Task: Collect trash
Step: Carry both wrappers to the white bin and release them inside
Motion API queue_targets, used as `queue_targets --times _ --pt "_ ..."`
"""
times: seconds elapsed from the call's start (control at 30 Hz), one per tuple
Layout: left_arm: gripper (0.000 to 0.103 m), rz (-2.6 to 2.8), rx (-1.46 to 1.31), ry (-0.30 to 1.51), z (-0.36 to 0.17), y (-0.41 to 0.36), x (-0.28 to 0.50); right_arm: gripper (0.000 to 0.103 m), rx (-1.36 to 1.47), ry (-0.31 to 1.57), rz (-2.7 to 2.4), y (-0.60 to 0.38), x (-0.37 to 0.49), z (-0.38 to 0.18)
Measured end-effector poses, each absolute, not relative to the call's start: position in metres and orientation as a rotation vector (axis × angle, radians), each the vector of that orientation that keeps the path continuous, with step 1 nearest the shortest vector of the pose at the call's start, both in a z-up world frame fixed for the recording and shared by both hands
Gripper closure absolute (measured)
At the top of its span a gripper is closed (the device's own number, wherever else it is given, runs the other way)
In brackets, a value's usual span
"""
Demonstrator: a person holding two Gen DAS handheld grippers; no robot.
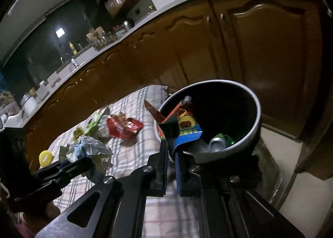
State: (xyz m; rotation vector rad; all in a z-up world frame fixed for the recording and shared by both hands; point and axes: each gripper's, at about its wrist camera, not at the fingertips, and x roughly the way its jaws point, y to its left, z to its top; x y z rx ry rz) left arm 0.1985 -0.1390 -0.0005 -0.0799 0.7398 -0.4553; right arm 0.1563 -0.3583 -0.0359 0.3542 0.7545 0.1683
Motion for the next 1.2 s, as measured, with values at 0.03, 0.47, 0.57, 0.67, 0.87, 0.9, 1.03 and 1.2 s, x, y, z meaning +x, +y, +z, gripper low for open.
queue_targets --times 0.03,0.47,0.57,0.67,0.87,0.9,1.03,1.2 --pt "0.071 -0.46 -0.077 0.741 -0.001 -0.143 0.203 0.097 0.352 0.757 0.165 -0.361 0.158 -0.036" --pt "0.07 -0.506 -0.036 0.745 -0.003 -0.192 0.258 0.097 0.322 0.799 0.116 -0.392 0.183 -0.044" --pt "0.07 -0.506 -0.036 0.754 -0.005 -0.201 0.272 0.097 0.316 0.809 0.118 -0.397 0.189 -0.045" --pt "0.07 -0.511 -0.045 0.773 -0.008 -0.209 0.288 0.097 0.308 0.824 0.123 -0.401 0.199 -0.044" --pt "0.068 -0.508 -0.037 0.794 -0.015 -0.225 0.312 0.097 0.293 0.856 0.127 -0.406 0.215 -0.048" --pt "0.068 -0.509 -0.034 0.8 -0.016 -0.228 0.314 0.096 0.292 0.861 0.127 -0.406 0.217 -0.049" --pt "0.061 -0.51 -0.023 0.823 -0.023 -0.237 0.322 0.092 0.301 0.877 0.119 -0.41 0.221 -0.055" --pt "0.042 -0.512 -0.021 0.827 -0.027 -0.237 0.322 0.061 0.341 0.89 0.117 -0.421 0.225 -0.061"
